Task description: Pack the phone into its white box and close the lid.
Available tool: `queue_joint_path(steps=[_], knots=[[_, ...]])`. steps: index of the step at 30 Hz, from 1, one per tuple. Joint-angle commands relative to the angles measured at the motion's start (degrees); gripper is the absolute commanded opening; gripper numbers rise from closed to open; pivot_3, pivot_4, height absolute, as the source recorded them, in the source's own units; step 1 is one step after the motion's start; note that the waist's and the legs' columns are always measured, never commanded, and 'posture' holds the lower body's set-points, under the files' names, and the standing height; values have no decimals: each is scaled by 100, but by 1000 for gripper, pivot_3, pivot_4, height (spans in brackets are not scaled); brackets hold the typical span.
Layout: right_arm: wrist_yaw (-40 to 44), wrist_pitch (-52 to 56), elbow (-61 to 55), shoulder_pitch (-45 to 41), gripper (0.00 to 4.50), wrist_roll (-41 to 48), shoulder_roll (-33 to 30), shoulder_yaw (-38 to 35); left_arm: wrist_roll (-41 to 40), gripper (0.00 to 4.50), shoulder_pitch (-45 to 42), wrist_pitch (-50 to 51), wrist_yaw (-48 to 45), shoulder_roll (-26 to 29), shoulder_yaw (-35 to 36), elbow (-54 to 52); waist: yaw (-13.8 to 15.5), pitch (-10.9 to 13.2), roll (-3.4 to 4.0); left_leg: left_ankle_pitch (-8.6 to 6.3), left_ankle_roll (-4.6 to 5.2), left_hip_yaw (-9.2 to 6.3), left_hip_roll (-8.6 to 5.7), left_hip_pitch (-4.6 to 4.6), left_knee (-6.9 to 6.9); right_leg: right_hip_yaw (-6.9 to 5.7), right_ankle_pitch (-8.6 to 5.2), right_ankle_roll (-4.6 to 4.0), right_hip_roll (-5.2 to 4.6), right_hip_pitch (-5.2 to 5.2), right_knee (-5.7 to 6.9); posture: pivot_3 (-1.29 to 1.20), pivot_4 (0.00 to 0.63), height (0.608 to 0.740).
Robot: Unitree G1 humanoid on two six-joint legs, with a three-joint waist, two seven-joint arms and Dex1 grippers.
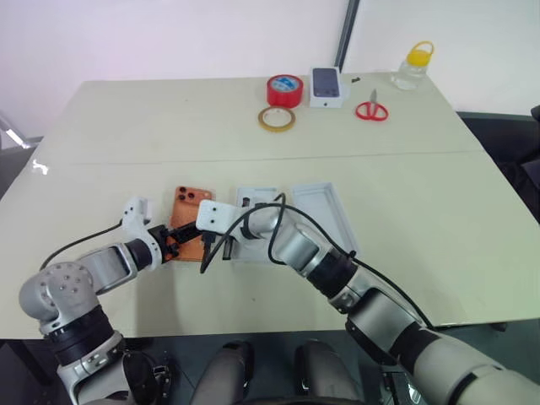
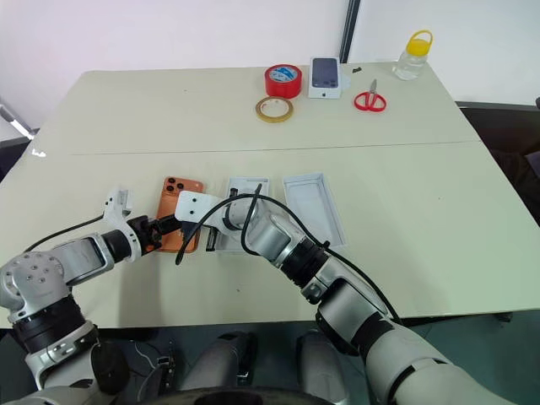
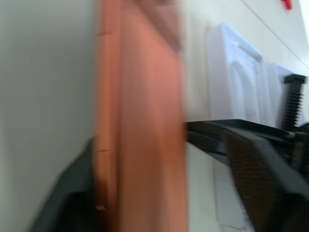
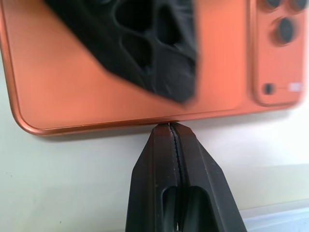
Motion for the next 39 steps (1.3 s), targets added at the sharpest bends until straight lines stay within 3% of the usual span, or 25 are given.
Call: queue_joint_path(steps=[1,13,16,18,39], knots=[[3,-49,-204,-7,0,-43,42,-1,-166,2843,-81,87,87,-128,295,102,0,0,0,0,0,0,0,0,0,0,0,0,0,0,0,0,150,740],[108,85,-640,-45,0,-22,-115,-101,-820,2843,-30,87,638,-457,1174,356,-15,0,-2,0,0,0,2,-1,-1,1,0,0,1,3,1,0,150,740],[219,245,-975,-20,0,35,-215,-170,-1008,2013,28,87,758,-446,1176,349,-34,0,-3,0,-1,0,3,-2,-1,1,0,0,2,3,3,0,150,740],[265,335,-1150,-1,0,62,-288,-193,-1103,1143,61,87,831,-412,1153,342,-33,0,-4,0,-1,0,3,-3,-1,1,0,0,2,2,3,0,150,740],[261,596,-1578,74,0,152,-501,-231,-2479,1143,427,87,1522,60,883,364,-118,0,-6,1,-2,-2,4,-6,-3,1,0,0,3,2,5,0,150,740]])
